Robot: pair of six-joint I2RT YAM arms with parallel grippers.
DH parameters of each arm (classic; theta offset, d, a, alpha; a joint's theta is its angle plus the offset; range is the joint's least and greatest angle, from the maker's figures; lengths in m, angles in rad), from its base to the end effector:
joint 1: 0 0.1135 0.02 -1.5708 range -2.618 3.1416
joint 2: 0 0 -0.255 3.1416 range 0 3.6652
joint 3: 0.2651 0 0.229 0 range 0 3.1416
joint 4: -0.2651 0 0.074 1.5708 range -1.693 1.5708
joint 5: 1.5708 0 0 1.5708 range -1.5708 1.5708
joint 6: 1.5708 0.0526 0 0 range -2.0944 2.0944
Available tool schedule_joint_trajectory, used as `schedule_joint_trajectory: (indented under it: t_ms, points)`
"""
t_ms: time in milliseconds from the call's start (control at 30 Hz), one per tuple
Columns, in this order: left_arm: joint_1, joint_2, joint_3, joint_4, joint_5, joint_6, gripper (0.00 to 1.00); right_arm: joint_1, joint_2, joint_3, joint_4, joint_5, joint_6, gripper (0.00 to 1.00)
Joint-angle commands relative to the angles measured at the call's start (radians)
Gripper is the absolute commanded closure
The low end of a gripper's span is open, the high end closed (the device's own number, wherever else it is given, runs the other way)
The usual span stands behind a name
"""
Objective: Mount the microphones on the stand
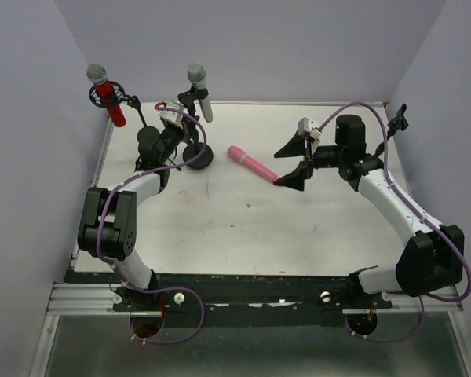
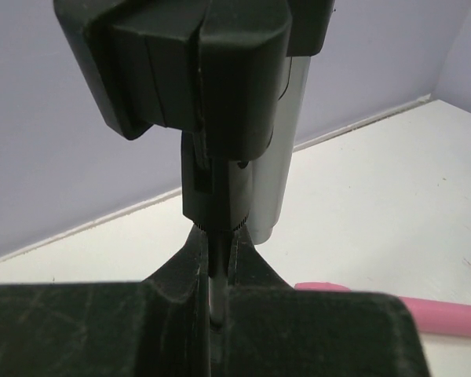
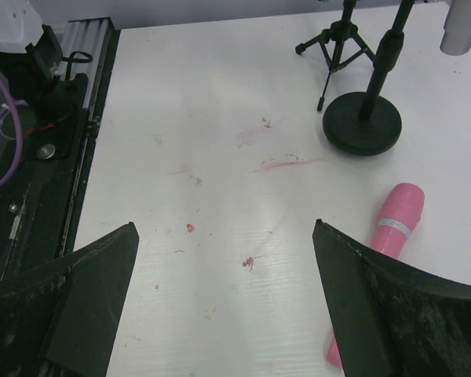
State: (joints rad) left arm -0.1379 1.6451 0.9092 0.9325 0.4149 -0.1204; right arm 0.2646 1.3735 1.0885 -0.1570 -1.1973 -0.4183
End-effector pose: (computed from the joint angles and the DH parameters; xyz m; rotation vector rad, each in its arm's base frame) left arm 0.3564 -0.0709 0.2878 0.3621 1.3619 -0.4992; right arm 0.2605 0.1213 0.3191 -1.2648 1.3600 1.0768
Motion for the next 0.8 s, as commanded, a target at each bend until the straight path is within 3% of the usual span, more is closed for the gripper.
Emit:
schedule_joint_trajectory:
  t_ms: [0,200,333,500,767]
  points:
    - [0.011,0.024,0.040,0.055,0.010,-0.004,1.00,-0.004,0.022,-0.016,0.016,-0.016,0.001,0.00]
    - [0.014,0.035,0.017,0.046,0.004,-0.007,0.92,-0.004,0.041,-0.015,0.011,-0.018,0.001,0.00]
    - [0.018,0.012,-0.024,0.071,-0.001,-0.030,0.66,-0.004,0.047,-0.015,0.011,-0.015,0.003,0.00]
    - [0.020,-0.051,-0.070,0.055,0.010,-0.064,0.41,-0.004,0.052,-0.015,0.010,-0.013,0.001,0.00]
    - [0.020,-0.264,-0.203,-0.038,-0.028,-0.125,0.22,-0.008,0.052,-0.013,-0.013,0.005,-0.028,0.00]
